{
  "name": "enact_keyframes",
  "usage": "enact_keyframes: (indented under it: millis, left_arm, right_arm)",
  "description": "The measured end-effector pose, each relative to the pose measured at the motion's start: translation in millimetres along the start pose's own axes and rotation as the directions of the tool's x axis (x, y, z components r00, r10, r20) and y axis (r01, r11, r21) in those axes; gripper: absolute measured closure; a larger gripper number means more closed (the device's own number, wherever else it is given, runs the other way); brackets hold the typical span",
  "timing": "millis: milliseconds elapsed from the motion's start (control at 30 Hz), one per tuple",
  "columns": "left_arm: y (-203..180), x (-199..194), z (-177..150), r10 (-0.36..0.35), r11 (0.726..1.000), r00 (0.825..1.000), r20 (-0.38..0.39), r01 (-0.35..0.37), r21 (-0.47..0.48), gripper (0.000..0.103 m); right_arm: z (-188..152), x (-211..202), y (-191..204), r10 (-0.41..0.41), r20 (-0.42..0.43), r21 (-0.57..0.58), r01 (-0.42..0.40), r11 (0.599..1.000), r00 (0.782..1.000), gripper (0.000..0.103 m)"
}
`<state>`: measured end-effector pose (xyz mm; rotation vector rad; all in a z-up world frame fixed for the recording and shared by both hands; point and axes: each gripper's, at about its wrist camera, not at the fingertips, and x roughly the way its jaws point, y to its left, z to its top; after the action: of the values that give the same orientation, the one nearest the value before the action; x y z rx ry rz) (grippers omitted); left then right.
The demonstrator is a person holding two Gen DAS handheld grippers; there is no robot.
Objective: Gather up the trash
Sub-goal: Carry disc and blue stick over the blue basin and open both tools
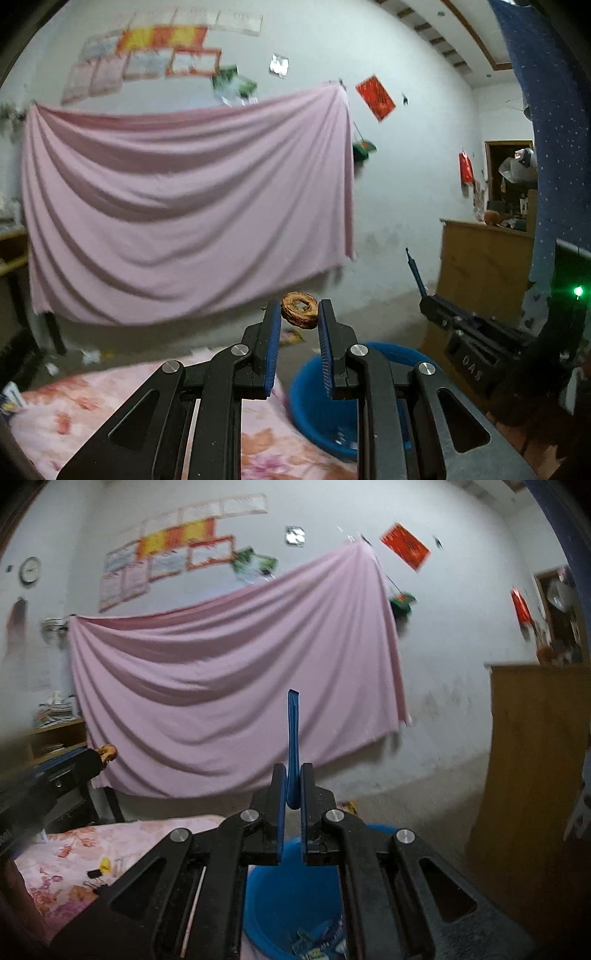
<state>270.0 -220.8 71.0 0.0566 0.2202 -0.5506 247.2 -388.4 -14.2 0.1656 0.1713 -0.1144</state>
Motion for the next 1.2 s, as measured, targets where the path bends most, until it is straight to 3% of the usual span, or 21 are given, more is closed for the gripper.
enact_keyframes:
  millis: [133,333,500,833,1200]
  left_arm:
    - [2.7,26.7,9.6,-0.052,0.997,0.995,-0.082,0.048,-0.053,0.086]
    - [4.6,64.4,17.6,-0.120,0.989,0.970,-0.210,0.099,-0.107,0.087]
    - [-5.1,82.9,19.9,-0.146,0.985,0.951,-0.272,0.115,-0.128,0.087]
    - [-12.3,96.5,4.6,-0.149,0.985,0.931,-0.332,0.110,-0.134,0.087]
    - [6.9,87.5,0.9,-0.113,0.984,0.937,-0.329,0.058,-0.170,0.081]
  right_arm:
    - [-5.5,10.1,-14.1,-0.017,-0.063,0.032,0.019,0.999,0.998,0.069]
    - [-12.4,24.8,-26.6,-0.016,-0.156,0.087,0.030,0.996,0.988,0.069]
    - [-15.2,27.4,-33.1,-0.022,-0.190,0.112,0.044,0.993,0.981,0.069]
    - [-21.4,39.3,-44.8,-0.021,-0.275,0.169,0.069,0.983,0.961,0.068]
    - [-24.7,52.6,-48.3,0.009,-0.333,0.186,0.056,0.981,0.943,0.064]
